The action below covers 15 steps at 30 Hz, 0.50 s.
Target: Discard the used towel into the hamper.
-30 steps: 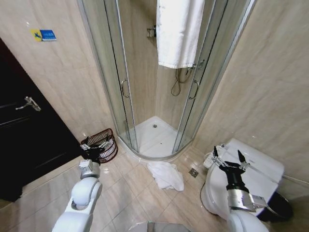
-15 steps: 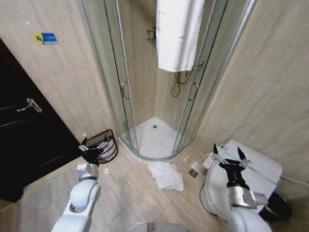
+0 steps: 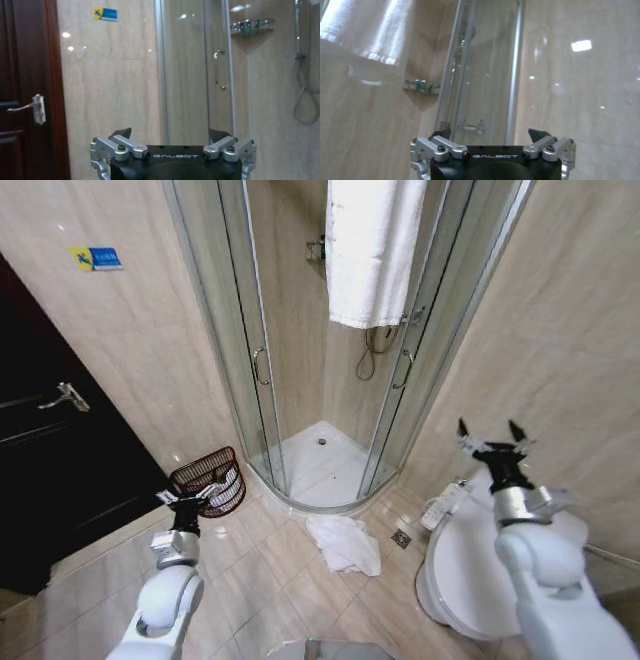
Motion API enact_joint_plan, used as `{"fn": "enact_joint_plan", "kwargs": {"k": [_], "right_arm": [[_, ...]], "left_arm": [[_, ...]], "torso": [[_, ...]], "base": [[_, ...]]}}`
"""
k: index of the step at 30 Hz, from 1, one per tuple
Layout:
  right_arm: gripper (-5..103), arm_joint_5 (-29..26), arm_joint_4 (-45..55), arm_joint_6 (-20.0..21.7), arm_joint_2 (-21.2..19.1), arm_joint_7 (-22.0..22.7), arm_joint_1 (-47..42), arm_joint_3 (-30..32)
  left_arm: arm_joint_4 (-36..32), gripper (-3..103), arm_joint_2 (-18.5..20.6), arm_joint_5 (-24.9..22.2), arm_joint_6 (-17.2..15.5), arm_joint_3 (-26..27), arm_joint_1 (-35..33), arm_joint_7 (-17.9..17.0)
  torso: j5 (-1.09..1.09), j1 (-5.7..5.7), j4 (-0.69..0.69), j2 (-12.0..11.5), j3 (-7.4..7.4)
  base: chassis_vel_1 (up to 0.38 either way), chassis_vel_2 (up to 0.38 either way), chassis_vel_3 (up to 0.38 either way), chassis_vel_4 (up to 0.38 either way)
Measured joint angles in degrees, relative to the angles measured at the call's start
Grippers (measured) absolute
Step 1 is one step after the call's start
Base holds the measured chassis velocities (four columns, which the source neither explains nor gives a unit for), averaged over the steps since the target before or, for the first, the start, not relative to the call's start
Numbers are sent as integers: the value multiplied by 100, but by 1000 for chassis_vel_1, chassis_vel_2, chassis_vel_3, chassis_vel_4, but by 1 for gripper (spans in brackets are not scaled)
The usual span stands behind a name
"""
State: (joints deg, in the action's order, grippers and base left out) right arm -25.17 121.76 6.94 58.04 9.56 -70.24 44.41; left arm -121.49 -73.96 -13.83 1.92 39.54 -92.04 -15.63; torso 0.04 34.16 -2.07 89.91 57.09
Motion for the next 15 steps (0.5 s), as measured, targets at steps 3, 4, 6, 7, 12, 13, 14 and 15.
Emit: {"fn": "enact_joint_plan", "kwargs": {"k": [3,4,6,7,12,13,14,15], "right_arm": [[100,-163,-146,-31,-208,-57,294,-101],[100,-261,-235,-74,-284,-137,442,-147],[100,-357,-385,-163,-381,-300,670,-217],[100,-357,-385,-163,-381,-300,670,-217],[100,-481,-544,-200,-538,-462,965,-302],[100,-499,-580,-192,-564,-486,1050,-312],[100,-516,-617,-175,-586,-513,1133,-325],[100,-532,-653,-152,-609,-529,1217,-347]], "left_arm": [[10,100,1,-88,76,83,-75,42],[12,100,6,-144,105,128,-116,70],[12,100,7,-179,118,223,-146,97],[12,100,7,-179,118,223,-146,97],[12,100,1,-182,118,328,-155,179],[25,100,-10,-175,121,344,-149,222],[56,100,-28,-155,141,351,-142,258],[86,100,-46,-142,193,352,-140,276]], "torso": [[-3,-2,-3,-6,-4],[-2,-4,-4,-10,-5],[-2,-7,-3,-14,-9],[-2,-7,-3,-14,-9],[-2,-11,-3,-21,-12],[-3,-11,-3,-22,-13],[-3,-12,-3,-25,-14],[-4,-13,-2,-27,-15]], "base": [[28,9,37,6],[23,25,55,43],[15,18,34,17],[30,36,68,34],[28,23,33,30],[66,41,48,68],[77,59,48,88],[77,71,70,88]]}}
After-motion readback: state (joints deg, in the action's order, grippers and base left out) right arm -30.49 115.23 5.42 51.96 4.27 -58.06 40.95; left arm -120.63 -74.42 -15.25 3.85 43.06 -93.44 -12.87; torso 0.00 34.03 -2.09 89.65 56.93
